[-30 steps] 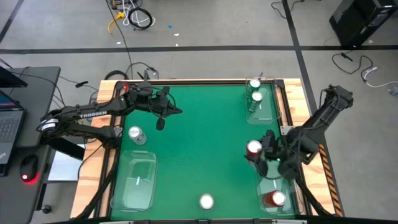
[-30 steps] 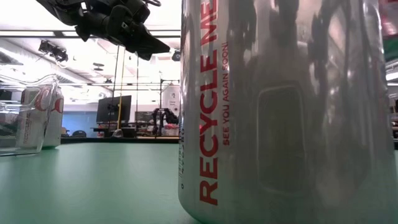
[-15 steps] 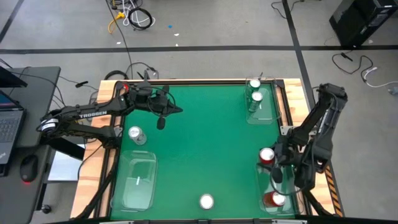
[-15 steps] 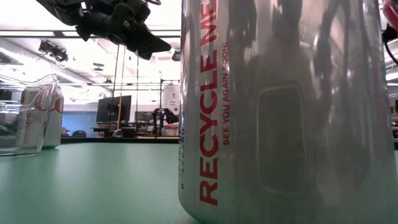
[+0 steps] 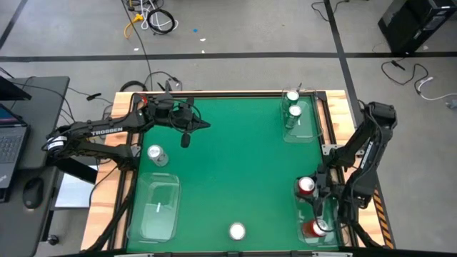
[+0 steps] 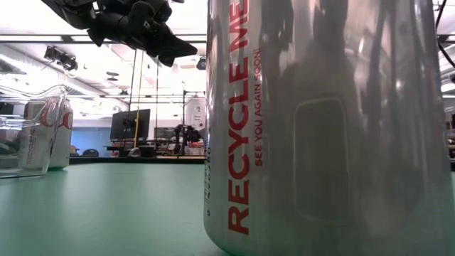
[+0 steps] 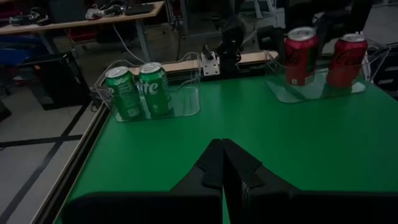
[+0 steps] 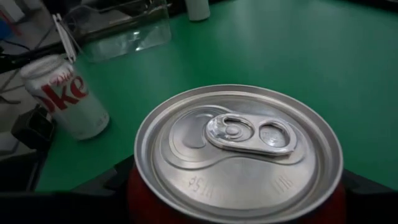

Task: Sort soda cans
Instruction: Put the left red/black soda can into the right transparent bin

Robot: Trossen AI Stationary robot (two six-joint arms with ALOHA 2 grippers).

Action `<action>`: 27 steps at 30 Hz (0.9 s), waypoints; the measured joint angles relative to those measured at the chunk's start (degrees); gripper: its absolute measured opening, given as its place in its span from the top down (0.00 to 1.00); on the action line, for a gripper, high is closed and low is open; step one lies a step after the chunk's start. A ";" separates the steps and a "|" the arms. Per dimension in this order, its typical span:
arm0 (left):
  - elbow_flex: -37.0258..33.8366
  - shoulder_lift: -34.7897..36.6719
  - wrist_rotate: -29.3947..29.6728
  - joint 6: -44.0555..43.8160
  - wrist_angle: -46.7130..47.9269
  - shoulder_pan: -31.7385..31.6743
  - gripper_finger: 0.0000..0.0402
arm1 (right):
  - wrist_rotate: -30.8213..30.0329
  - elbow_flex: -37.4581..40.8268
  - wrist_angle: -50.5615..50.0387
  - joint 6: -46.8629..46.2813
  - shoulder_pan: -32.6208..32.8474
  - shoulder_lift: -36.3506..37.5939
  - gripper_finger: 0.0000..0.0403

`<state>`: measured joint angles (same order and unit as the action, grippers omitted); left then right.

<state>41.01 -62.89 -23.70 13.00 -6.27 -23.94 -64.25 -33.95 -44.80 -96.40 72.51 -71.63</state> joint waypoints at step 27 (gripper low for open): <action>0.00 0.00 0.15 -1.37 -1.23 0.00 1.00 | 0.77 0.44 2.05 2.06 0.95 -4.67 0.28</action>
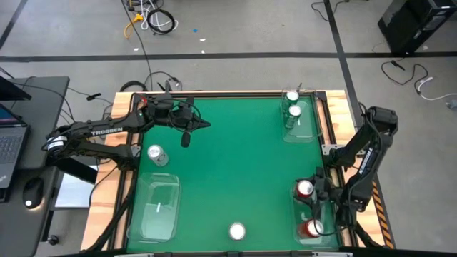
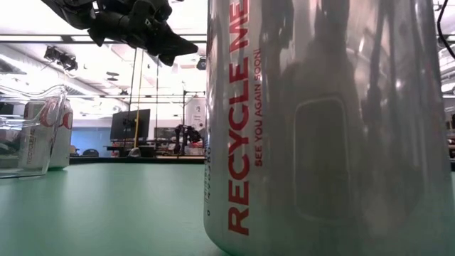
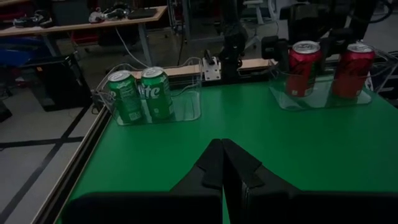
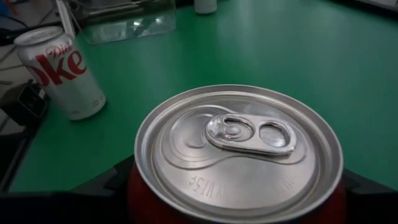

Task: Sort soda cans
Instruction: Put the left red/black soda can into the right transparent bin

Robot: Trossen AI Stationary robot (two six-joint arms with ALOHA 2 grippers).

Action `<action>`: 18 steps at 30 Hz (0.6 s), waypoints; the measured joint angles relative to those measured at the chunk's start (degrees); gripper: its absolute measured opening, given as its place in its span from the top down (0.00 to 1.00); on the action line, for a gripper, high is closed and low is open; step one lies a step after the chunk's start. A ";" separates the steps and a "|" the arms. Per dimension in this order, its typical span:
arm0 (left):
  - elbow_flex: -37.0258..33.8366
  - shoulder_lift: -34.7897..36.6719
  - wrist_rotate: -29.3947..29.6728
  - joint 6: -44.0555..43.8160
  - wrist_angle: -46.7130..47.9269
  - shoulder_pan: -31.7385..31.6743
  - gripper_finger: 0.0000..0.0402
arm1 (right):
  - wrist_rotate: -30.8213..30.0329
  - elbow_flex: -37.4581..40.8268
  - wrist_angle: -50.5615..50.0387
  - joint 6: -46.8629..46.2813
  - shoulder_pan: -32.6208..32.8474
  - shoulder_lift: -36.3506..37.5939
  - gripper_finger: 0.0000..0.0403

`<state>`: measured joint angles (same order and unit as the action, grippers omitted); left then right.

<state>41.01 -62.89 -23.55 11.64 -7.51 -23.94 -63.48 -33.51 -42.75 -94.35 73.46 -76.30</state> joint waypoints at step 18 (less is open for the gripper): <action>0.00 0.00 0.00 -0.36 -0.39 0.01 1.00 | 2.12 -0.29 -1.22 -2.03 -0.26 -1.24 0.28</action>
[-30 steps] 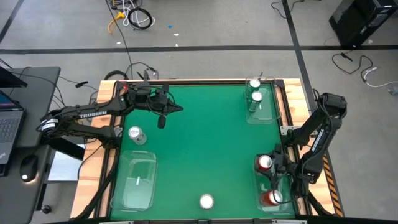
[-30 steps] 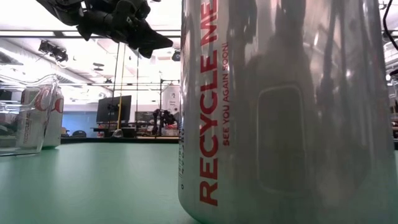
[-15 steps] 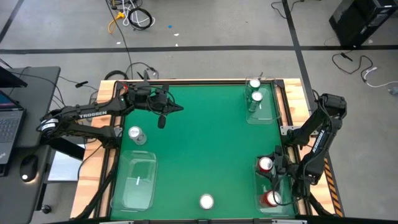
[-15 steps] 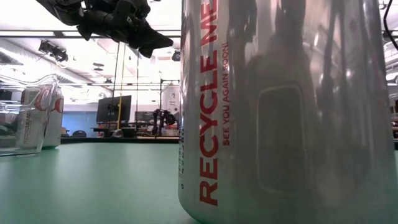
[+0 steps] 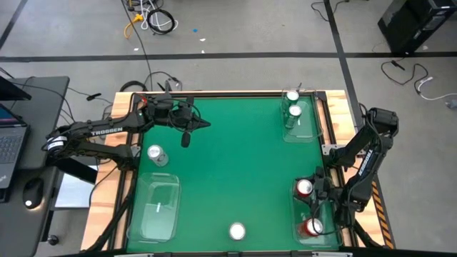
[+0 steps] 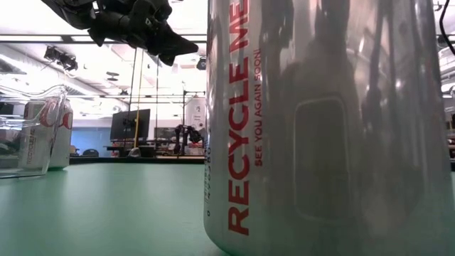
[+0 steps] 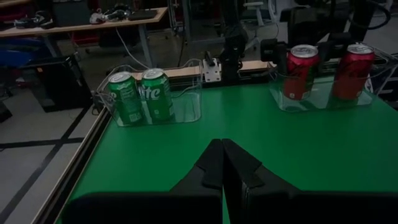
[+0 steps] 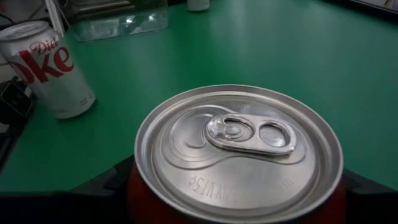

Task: Sort soda cans
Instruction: Put the left red/black soda can into the right transparent bin

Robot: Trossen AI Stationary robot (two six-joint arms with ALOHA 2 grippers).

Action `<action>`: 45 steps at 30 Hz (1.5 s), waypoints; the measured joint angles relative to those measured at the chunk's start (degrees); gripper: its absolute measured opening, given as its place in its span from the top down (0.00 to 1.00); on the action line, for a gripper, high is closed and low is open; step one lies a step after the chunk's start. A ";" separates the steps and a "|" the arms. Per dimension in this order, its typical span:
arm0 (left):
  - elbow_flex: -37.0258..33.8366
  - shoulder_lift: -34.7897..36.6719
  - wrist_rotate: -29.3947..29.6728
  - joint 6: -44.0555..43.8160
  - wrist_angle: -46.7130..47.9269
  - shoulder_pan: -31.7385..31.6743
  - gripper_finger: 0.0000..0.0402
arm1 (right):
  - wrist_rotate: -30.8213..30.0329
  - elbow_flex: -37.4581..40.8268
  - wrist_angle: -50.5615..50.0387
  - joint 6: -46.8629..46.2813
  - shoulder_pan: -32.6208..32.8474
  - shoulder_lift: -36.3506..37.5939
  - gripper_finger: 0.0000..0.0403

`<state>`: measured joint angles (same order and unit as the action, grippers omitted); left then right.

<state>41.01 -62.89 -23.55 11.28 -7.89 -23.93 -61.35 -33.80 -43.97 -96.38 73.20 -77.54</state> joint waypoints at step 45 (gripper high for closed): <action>0.00 0.00 0.00 0.05 -0.44 1.23 1.00 | 10.40 -8.51 -1.22 -0.25 -3.16 -0.15 0.26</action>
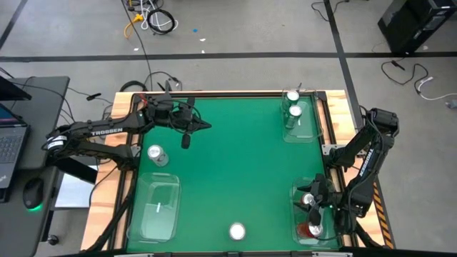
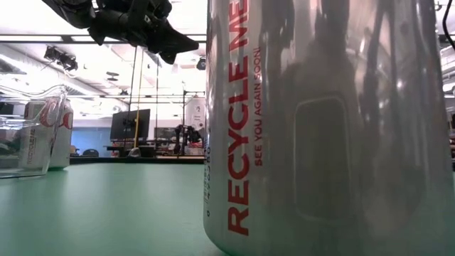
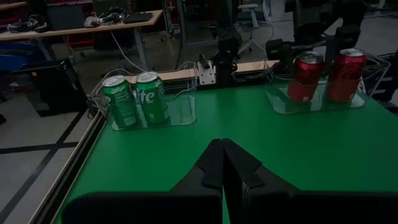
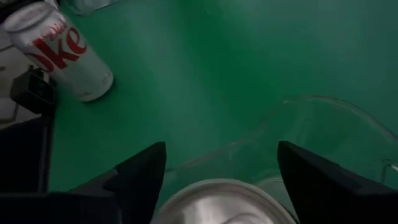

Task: Sort soda cans
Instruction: Put the left red/black soda can into the right transparent bin, then put the top red/white soda can into the left transparent bin

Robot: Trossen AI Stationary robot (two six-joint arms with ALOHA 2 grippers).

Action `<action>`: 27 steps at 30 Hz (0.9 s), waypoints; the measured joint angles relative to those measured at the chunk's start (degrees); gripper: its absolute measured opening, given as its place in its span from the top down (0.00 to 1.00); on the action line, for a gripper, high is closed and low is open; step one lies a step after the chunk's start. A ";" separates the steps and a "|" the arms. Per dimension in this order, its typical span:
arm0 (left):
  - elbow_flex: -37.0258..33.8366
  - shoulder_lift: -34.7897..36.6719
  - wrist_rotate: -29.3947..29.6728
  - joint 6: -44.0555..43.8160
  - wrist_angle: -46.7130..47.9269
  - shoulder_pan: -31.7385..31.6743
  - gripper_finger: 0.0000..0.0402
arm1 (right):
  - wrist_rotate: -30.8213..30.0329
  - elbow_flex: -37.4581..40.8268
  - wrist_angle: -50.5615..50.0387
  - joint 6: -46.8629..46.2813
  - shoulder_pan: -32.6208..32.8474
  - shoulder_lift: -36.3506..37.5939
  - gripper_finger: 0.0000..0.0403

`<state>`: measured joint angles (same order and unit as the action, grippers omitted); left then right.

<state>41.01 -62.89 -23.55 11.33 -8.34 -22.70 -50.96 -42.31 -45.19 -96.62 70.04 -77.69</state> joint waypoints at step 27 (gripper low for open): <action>0.02 0.00 1.68 -2.82 1.53 -0.02 1.00 | 7.49 -17.39 -27.96 5.45 -7.50 0.07 0.58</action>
<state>41.04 -62.89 -21.87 8.51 -6.81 -22.72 -43.47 -59.70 -73.15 -91.18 62.54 -77.62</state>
